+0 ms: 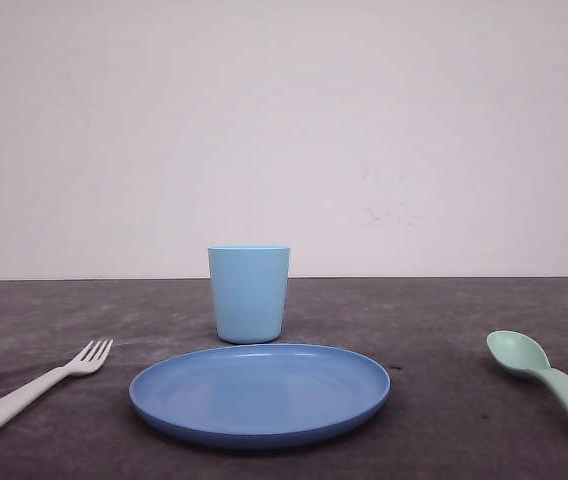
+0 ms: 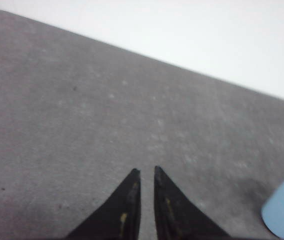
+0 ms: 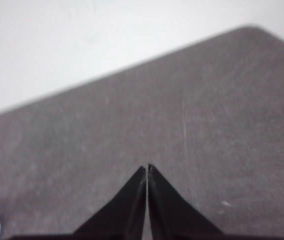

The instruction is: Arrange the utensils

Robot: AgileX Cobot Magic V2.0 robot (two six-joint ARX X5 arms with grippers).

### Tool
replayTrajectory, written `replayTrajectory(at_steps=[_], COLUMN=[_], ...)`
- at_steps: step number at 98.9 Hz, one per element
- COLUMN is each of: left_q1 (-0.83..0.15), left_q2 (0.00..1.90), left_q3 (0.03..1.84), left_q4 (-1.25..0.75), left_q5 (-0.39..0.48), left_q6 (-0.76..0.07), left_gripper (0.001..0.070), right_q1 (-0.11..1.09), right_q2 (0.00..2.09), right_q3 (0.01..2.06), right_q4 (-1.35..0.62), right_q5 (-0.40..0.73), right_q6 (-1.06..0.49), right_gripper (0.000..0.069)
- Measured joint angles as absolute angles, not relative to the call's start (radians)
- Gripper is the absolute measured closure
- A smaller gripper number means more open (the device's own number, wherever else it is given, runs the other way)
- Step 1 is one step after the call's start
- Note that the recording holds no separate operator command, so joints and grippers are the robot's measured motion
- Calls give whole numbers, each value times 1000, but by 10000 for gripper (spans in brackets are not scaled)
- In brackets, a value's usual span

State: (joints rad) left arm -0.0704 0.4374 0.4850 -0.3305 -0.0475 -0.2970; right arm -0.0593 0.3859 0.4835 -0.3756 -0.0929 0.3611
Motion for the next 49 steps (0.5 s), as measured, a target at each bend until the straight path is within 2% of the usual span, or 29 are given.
replayTrajectory(at_steps=[17, 34, 37, 41, 49], left_q1=[-89, -123, -129, -138, -157], left_q2=[647, 760, 773, 788, 818], left_q3=[685, 722, 722, 722, 722], left_q4=[-466, -528, -538, -551, -574], left_q5=[-20, -14, -7, 3, 37], left_q6=[-258, -228, -227, -228, -229], left_gripper=[685, 682, 669, 631, 476], right_q1=[-1, 44, 49, 55, 66], right_q2=[549, 670, 688, 706, 717], right_q3=[616, 646, 646, 646, 646], right_q4=[-471, -549, -556, -564, -566], right_q5=[-98, -105, -105, -105, -107], right_q6=[283, 241, 238, 235, 235], right_gripper=[684, 674, 646, 575, 393])
